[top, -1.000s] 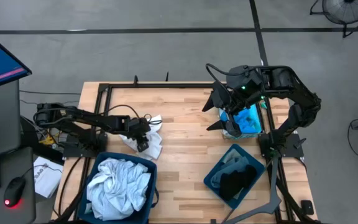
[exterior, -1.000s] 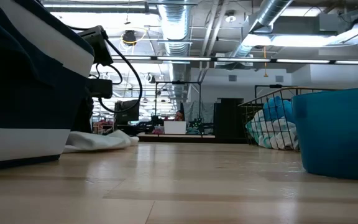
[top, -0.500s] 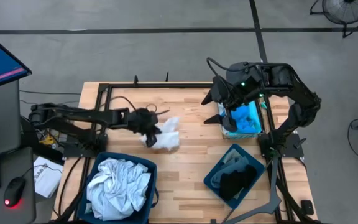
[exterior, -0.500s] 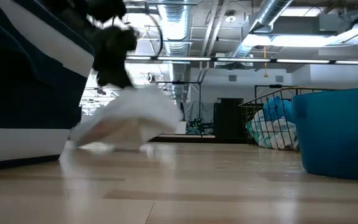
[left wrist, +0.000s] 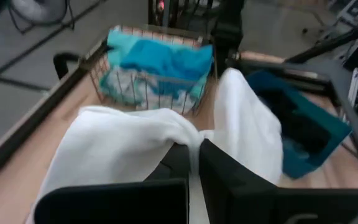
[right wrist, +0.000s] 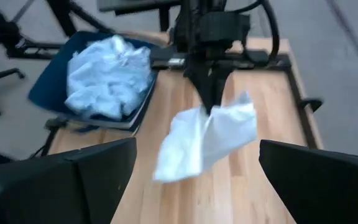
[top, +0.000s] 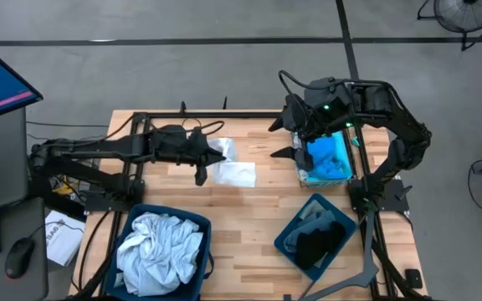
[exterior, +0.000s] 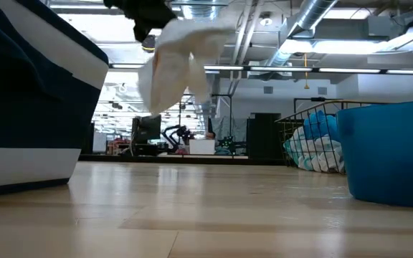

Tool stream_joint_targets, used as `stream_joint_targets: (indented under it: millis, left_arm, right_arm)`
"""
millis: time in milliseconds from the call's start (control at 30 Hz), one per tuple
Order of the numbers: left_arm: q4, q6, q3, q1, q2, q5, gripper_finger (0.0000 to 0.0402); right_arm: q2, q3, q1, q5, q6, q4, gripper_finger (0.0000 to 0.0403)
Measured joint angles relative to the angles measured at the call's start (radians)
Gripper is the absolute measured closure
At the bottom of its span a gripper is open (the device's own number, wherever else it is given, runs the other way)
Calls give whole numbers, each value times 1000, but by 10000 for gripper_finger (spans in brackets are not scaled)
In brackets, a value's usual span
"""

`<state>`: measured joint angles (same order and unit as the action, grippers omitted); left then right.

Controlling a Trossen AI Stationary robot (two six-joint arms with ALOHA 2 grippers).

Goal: Pick & Place Cloths
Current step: Put the white shorts into the wire basket

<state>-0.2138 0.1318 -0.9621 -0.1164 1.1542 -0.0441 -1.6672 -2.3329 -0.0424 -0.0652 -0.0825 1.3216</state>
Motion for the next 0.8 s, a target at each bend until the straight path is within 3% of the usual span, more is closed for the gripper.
stream_joint_targets:
  millis: [167, 800]
  left_arm:
    - [5, -30, -47, 1, -2, -1, 401]
    - [78, -76, -103, 1, -2, -80, 401]
  right_arm:
    - [-48, -1, -5, 14, -30, -95, 70]
    - [-316, 1, -87, 14, -30, -132, 70]
